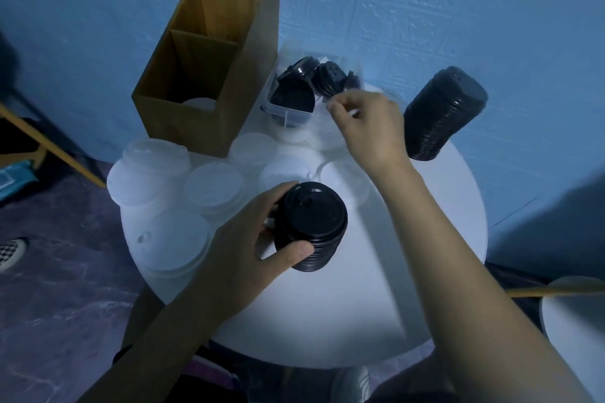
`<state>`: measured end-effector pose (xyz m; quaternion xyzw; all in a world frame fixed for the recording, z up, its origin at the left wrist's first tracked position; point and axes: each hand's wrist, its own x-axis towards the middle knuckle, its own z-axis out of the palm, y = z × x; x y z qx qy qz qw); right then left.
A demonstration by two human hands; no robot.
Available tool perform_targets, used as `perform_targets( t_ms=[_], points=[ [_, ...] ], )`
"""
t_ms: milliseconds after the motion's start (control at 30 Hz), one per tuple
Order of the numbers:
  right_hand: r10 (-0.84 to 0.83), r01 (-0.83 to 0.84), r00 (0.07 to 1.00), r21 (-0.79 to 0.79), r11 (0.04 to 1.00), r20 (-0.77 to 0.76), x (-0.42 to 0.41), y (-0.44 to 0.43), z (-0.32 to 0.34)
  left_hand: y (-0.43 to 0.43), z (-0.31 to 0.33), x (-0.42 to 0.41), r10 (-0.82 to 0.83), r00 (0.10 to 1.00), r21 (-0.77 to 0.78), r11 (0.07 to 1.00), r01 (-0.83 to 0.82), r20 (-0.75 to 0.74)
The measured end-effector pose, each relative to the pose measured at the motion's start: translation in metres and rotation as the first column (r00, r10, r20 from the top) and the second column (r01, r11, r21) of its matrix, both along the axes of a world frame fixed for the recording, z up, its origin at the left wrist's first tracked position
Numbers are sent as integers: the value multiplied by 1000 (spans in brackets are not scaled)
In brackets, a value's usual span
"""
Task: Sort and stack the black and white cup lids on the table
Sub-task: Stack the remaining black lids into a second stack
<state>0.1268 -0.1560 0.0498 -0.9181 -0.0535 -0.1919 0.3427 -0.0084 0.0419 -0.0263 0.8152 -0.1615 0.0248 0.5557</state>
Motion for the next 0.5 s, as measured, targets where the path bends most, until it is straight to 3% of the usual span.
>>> perform_targets(
  t_ms=[133, 233, 367, 500],
  points=[
    [-116, 94, 990, -248, 964, -77, 37, 16, 6, 1, 2, -1, 3, 1000, 24, 1000, -3, 6],
    [-193, 143, 972, -317, 937, -132, 52, 24, 8, 2, 2, 0, 14, 1000, 30, 999, -14, -2],
    [-186, 119, 967, -332, 936, -177, 61, 30, 9, 2, 1, 1, 4, 1000, 55, 998, -5, 4],
    [-121, 68, 969, -237, 969, -214, 58, 29, 11, 3, 2, 1, 12, 1000, 58, 998, -11, -2]
  ],
)
